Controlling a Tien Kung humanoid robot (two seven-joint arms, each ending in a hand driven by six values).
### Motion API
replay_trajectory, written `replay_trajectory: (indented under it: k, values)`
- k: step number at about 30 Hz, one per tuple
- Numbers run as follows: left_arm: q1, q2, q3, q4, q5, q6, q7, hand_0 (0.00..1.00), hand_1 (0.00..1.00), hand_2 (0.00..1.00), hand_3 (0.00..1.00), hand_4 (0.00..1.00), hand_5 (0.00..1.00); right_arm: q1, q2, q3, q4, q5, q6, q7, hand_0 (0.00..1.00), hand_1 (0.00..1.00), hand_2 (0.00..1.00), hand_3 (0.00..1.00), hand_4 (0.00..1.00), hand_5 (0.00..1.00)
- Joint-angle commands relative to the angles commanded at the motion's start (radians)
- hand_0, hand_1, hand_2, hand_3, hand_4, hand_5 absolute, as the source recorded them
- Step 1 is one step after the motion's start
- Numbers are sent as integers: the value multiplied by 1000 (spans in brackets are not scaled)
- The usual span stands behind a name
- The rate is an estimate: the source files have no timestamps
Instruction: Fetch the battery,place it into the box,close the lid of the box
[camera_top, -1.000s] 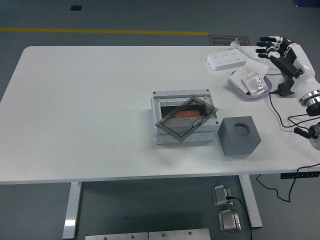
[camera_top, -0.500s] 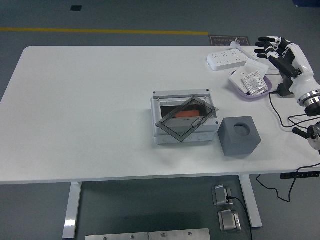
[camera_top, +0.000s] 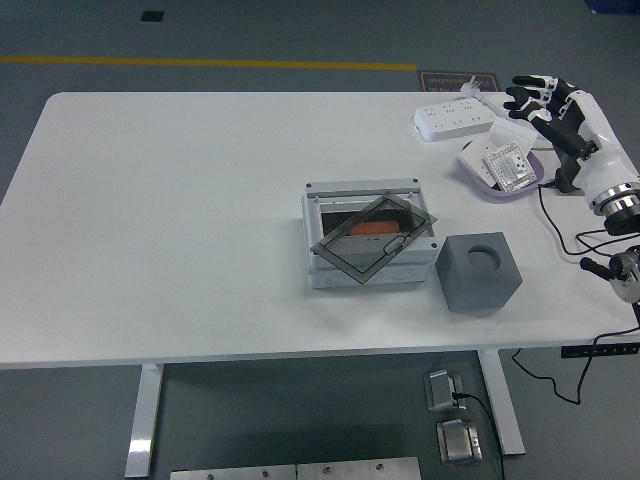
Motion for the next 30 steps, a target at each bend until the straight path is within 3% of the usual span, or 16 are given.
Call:
replay_trajectory:
  k: [15,30]
  values:
    - [17,14,-18,0,10,0,8,467,574,539,538,378,2,-16,24,-17,-3,-1,0,0,734,671,704,663,761,510]
    - [33,30,-13,0,22,-2,14,467,574,540,539,379,2,-35,21,-25,2,-3,-3,-1,734,672,704,664,755,521]
